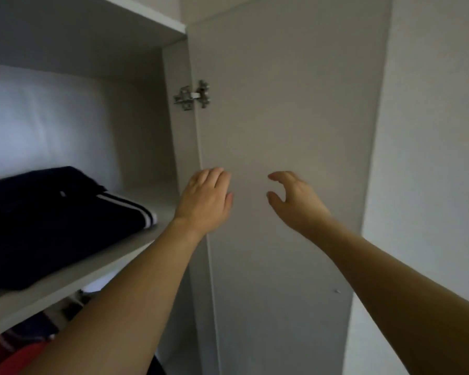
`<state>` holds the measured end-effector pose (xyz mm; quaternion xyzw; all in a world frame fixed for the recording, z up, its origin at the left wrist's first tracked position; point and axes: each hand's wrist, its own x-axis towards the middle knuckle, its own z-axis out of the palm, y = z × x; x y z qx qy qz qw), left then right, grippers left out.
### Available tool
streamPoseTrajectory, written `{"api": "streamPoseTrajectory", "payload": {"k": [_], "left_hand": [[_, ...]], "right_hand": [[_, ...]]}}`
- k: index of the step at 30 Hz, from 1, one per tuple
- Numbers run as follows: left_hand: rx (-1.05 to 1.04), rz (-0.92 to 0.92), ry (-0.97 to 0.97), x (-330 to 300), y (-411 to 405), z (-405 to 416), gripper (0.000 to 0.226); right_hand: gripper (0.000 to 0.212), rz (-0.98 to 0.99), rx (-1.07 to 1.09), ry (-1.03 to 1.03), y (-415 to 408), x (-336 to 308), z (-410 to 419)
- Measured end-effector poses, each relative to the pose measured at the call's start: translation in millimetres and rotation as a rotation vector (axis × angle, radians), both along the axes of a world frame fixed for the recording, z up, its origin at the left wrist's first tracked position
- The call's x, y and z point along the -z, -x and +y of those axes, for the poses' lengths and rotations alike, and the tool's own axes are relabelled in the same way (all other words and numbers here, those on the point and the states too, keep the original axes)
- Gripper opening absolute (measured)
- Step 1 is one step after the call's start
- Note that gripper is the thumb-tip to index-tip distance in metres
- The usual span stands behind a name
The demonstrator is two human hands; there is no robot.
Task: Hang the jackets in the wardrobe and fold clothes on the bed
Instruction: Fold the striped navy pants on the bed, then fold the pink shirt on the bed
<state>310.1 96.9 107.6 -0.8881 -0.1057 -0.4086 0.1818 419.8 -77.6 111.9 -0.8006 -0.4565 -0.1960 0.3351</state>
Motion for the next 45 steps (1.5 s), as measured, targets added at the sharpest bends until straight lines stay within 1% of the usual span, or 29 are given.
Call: {"api": "streamPoseTrajectory", "payload": {"k": [5, 6, 8, 11, 12, 13, 17, 21, 26, 30, 32, 35, 39, 42, 45], "left_hand": [[0.224, 0.057, -0.039, -0.4, -36.1, -122.1, 0.043], [0.279, 0.062, -0.034, -1.8, -46.0, -159.2, 0.042], [0.328, 0.05, -0.031, -1.0, -59.7, -206.5, 0.04], [0.443, 0.089, -0.036, 9.2, -78.7, -320.6, 0.04], [0.49, 0.099, -0.03, 15.8, -84.4, -376.0, 0.04], [0.512, 0.107, -0.025, 20.4, -88.6, -403.0, 0.04], [0.621, 0.167, -0.041, 45.9, -99.7, -576.9, 0.043], [0.76, 0.249, -0.012, 69.2, -101.0, -740.9, 0.045], [0.87, 0.317, 0.045, 92.4, -121.5, -897.0, 0.046], [0.977, 0.362, 0.119, 118.2, -144.3, -1023.2, 0.04], [1.034, 0.417, 0.147, 130.6, -149.9, -1095.7, 0.038], [1.112, 0.481, 0.133, 141.4, -149.8, -1213.9, 0.041], [1.237, 0.546, 0.13, 158.3, -124.3, -1376.8, 0.041], [1.322, 0.564, 0.081, 177.9, -94.3, -1493.0, 0.039], [1.35, 0.616, 0.013, 192.0, -65.2, -1597.0, 0.04]], "right_hand": [[0.046, -0.067, 0.23, -0.004, -5.0, 5.1, -146.3], [0.046, -0.065, 0.293, 0.007, -4.1, 7.2, -187.7], [0.047, -0.066, 0.36, 0.039, -3.2, 10.6, -239.2], [0.051, -0.036, 0.52, 0.08, 3.9, 28.1, -358.9], [0.051, -0.018, 0.589, 0.101, 12.1, 35.6, -415.5], [0.052, -0.012, 0.612, 0.106, 13.8, 40.7, -444.3], [0.056, 0.072, 0.794, 0.128, 42.7, 61.8, -620.3], [0.057, 0.183, 0.943, 0.136, 75.6, 85.3, -779.9], [0.056, 0.313, 1.083, 0.12, 93.8, 110.0, -936.8], [0.056, 0.37, 1.188, 0.091, 94.1, 131.9, -1050.5], [0.054, 0.409, 1.247, 0.085, 98.8, 140.9, -1109.3], [0.053, 0.452, 1.326, 0.074, 112.8, 146.6, -1205.5], [0.053, 0.495, 1.415, 0.038, 148.3, 162.8, -1344.1], [0.052, 0.556, 1.468, 0.016, 184.0, 187.0, -1453.9], [0.053, 0.653, 1.509, -0.008, 225.1, 205.5, -1563.3]]}}
